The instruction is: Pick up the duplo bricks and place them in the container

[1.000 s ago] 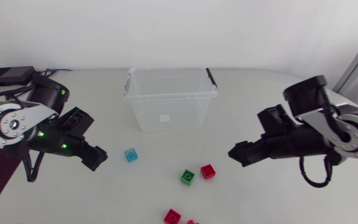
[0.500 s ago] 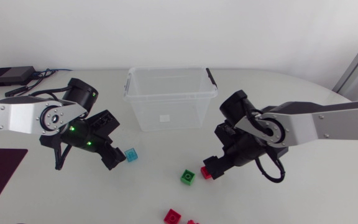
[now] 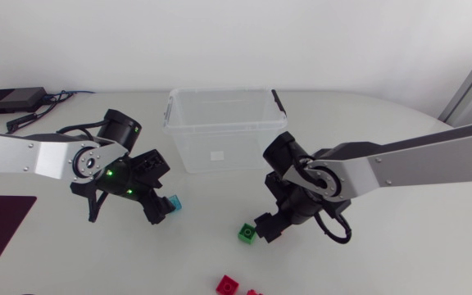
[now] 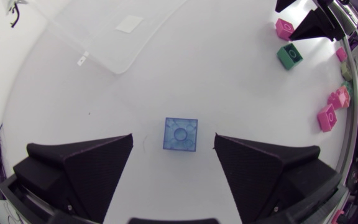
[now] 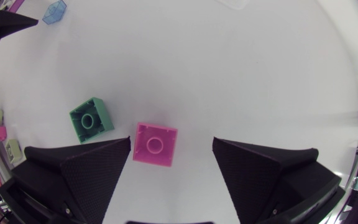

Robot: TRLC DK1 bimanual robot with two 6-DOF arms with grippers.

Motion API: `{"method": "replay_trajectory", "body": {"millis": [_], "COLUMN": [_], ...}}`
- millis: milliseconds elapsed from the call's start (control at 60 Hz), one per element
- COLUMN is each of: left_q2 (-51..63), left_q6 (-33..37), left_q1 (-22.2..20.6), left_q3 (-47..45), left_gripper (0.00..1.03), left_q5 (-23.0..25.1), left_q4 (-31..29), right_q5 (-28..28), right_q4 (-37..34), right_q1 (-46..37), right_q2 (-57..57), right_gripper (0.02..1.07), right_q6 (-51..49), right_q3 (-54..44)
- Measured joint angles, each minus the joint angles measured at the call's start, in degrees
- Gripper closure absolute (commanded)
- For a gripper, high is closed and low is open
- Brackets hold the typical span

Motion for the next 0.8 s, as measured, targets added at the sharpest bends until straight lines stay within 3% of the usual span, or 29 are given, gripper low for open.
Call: {"method": "replay_trajectory", "body": {"millis": [67, 183, 217, 250, 383, 433, 467, 800], "left_q2": [1.0, 2.2, 2.5, 2.8, 5.0, 6.0, 6.7, 7.9], "left_q6": [0.7, 0.9, 1.0, 1.3, 2.0, 2.2, 2.3, 2.8], "left_q1": [0.0, 0.0, 0.0, 0.0, -0.2, -0.4, -0.5, -0.7], "left_q3": [-0.1, -0.1, -0.1, -0.1, -0.1, -0.1, -0.1, 1.0], "left_gripper": [0.18, 0.22, 0.23, 0.23, 0.44, 0.63, 0.69, 0.75], "left_q5": [0.5, 0.7, 0.8, 0.9, 1.3, 1.5, 1.8, 3.1], "left_q4": [0.3, 0.4, 0.4, 0.4, 0.5, 0.4, 0.5, 0.9], "right_q5": [0.5, 0.7, 0.9, 0.9, 1.1, 1.1, 1.1, 1.5], "right_q4": [0.0, 1.9, 2.6, 3.3, 3.4, 3.3, 3.0, -1.0], "right_q1": [0.5, 0.8, 0.8, 0.8, 0.7, 0.5, 0.2, -3.8], "right_q2": [0.8, 1.6, 1.5, 1.4, -0.2, -1.4, -2.5, -11.7], "right_gripper": [0.32, 0.77, 0.83, 0.84, 0.9, 0.9, 0.9, 0.91], "right_q6": [0.0, 0.0, 0.0, 0.0, -0.3, -0.5, -0.9, -3.6], "right_q3": [0.0, -0.1, -0.1, -0.2, -0.7, -0.8, -0.8, 3.7]}}
